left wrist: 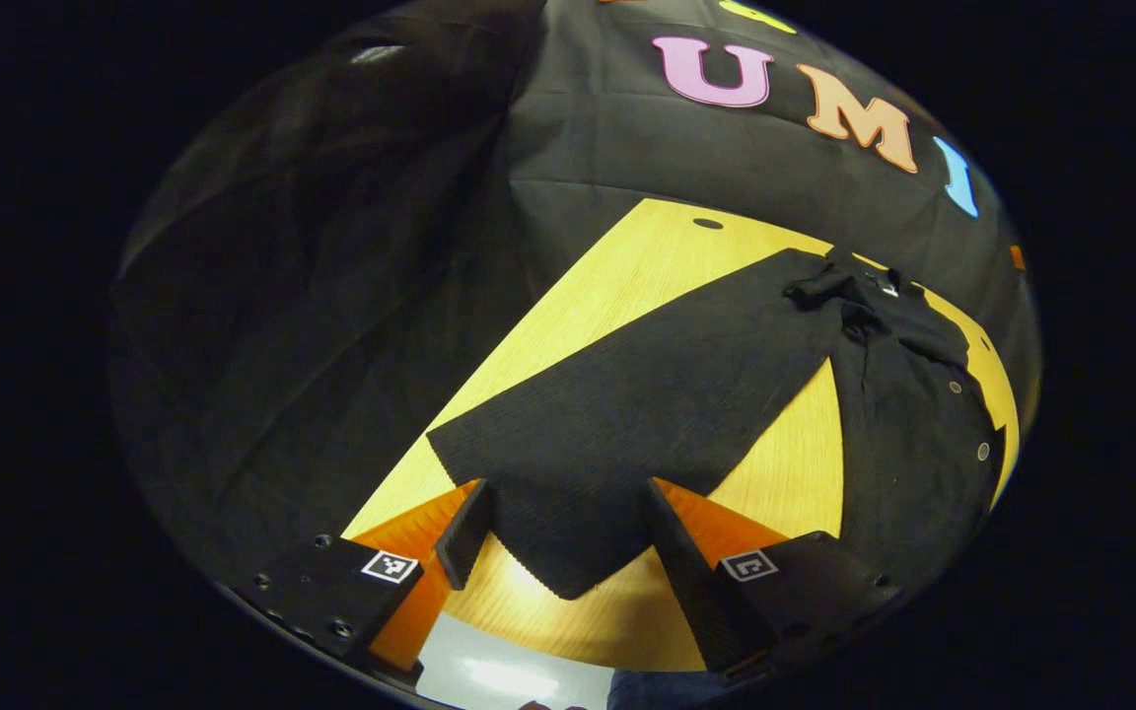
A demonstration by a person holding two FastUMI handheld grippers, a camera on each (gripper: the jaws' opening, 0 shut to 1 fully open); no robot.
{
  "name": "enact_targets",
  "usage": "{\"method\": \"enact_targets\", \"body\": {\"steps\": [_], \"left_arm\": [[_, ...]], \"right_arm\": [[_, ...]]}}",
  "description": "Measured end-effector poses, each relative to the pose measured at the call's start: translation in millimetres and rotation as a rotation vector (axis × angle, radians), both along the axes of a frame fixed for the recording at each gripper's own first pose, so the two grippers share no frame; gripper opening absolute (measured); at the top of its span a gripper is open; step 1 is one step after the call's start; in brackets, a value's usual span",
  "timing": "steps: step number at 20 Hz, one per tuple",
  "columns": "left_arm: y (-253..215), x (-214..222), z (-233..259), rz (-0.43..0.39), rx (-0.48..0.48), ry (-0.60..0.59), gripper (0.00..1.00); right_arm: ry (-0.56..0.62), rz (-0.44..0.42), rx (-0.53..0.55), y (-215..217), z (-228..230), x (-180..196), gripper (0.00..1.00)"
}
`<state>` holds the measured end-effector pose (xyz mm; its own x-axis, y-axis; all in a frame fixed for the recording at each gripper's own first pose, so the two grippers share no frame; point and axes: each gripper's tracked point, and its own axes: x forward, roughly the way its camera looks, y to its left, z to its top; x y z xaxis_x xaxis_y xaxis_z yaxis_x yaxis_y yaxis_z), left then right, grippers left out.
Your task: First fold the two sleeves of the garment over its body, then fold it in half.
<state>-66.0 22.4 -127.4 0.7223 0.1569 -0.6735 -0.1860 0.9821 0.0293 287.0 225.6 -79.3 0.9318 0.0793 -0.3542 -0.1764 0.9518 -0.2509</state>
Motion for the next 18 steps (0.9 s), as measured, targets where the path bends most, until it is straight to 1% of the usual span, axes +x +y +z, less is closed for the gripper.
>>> {"method": "enact_targets", "body": {"steps": [3, 4, 7, 8, 9, 10, 13, 14, 15, 16, 17, 18], "left_arm": [[0, 0, 6, -0.033, 0.019, -0.031, 0.91], [-2, 1, 6, -0.043, 0.013, -0.034, 0.91], [-10, 10, 3, -0.072, 0.005, -0.022, 0.78], [-11, 6, 5, -0.077, 0.003, -0.021, 0.77], [-15, 7, 7, -0.081, 0.003, -0.020, 0.66], [-15, 7, 6, -0.093, 0.003, -0.025, 0.63], [-23, 11, 6, -0.126, 0.023, -0.048, 0.42], [-23, 12, 6, -0.133, 0.033, -0.052, 0.39], [-25, 13, 5, -0.142, 0.035, -0.046, 0.32], [-29, 11, 6, -0.155, 0.031, -0.045, 0.29], [-34, 12, 6, -0.163, 0.034, -0.039, 0.20], [-34, 11, 6, -0.172, 0.040, -0.035, 0.12]], "right_arm": [[-0.002, -0.027, 0.056, -8, -8, -8, 0.98], [0.001, -0.031, 0.075, -9, -11, -11, 0.98], [0.007, -0.048, 0.109, -16, -15, -18, 0.97], [0.005, -0.051, 0.112, -18, -15, -20, 0.98], [0.005, -0.056, 0.107, -23, -16, -23, 0.96], [0.009, -0.060, 0.094, -25, -20, -26, 0.96], [0.016, -0.049, 0.041, -30, -25, -37, 0.97], [0.017, -0.045, 0.029, -30, -28, -40, 0.97], [0.018, -0.041, 0.025, -28, -29, -44, 0.97], [0.022, -0.036, 0.026, -26, -32, -48, 0.97], [0.025, -0.032, 0.031, -23, -36, -51, 0.95], [0.026, -0.030, 0.037, -21, -37, -54, 0.98]]}}
